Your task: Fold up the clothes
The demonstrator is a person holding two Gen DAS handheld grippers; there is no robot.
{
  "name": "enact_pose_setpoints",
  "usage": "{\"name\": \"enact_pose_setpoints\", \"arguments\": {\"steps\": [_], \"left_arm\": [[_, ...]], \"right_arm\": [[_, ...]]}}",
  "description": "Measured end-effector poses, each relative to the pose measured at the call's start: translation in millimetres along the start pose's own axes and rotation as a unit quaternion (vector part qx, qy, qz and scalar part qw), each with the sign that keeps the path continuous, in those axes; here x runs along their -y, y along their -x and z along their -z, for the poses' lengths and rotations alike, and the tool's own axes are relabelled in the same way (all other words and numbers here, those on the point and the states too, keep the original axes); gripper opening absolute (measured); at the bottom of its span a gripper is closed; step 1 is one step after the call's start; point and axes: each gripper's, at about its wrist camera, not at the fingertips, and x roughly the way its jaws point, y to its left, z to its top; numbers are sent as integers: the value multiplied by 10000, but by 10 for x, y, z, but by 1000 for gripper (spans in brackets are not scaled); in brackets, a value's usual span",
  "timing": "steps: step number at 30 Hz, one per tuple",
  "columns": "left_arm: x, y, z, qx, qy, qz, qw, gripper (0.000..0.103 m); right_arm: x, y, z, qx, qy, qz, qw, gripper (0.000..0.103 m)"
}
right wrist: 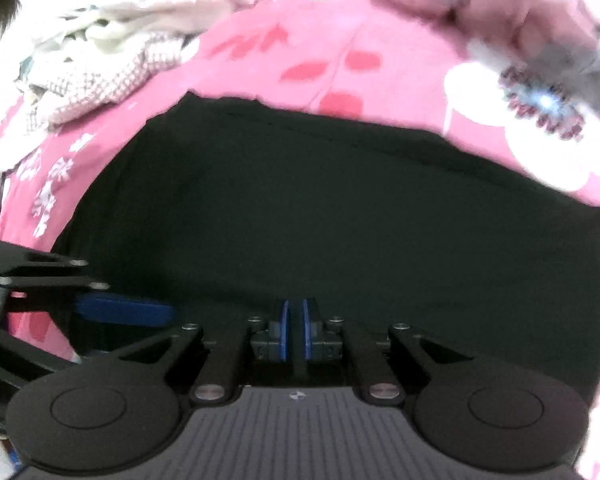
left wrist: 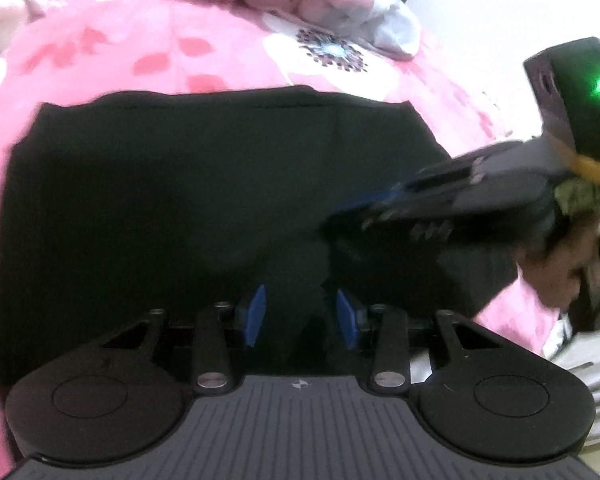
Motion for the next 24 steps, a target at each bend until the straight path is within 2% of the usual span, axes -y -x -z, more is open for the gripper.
{"name": "enact_pose_setpoints", "arguments": {"steps": [2,5,7,8,12,14,16,17,20,22,23,24], "left_arm": [[-17,-50,160,-185,174,119,9996,39],[-18,104,403,-272,197,199,9992,39],[-25,216,440,-355,291,213,9987,39],[-23,267,431,-341,296,211,9988,39],[75,223,130,109,-8,280,9995,39],[147,39,11,100,-88,382,9992,39],[221,-136,29,-101,-132,378,9991,39],[258,-182,87,-182,-174,334,9991,39],[293,28,397,-215,-200,320,9991,39],[280,173,526,-355,-109,348,9987,39],[271,240,554,-417,-73,353,9985,39],[268,303,537,-393,-89,342,9986,39]], "right_arm": [[-8,-17,208,-331,-147,-163,9992,6],[-46,181,553,-767,-29,-241,9968,6],[-33,280,584,-894,-21,-254,9957,6],[-16,324,522,-796,-31,-268,9965,6],[67,311,62,77,20,-50,10000,6],[172,201,-61,185,-55,171,9997,6],[282,141,30,14,-50,454,9990,6],[335,177,194,-166,-67,530,9984,6],[408,408,670,-619,-52,593,9963,6],[398,559,845,-974,101,673,9929,6],[395,621,848,-1016,248,772,9915,6],[397,675,765,-792,392,839,9925,6]]}}
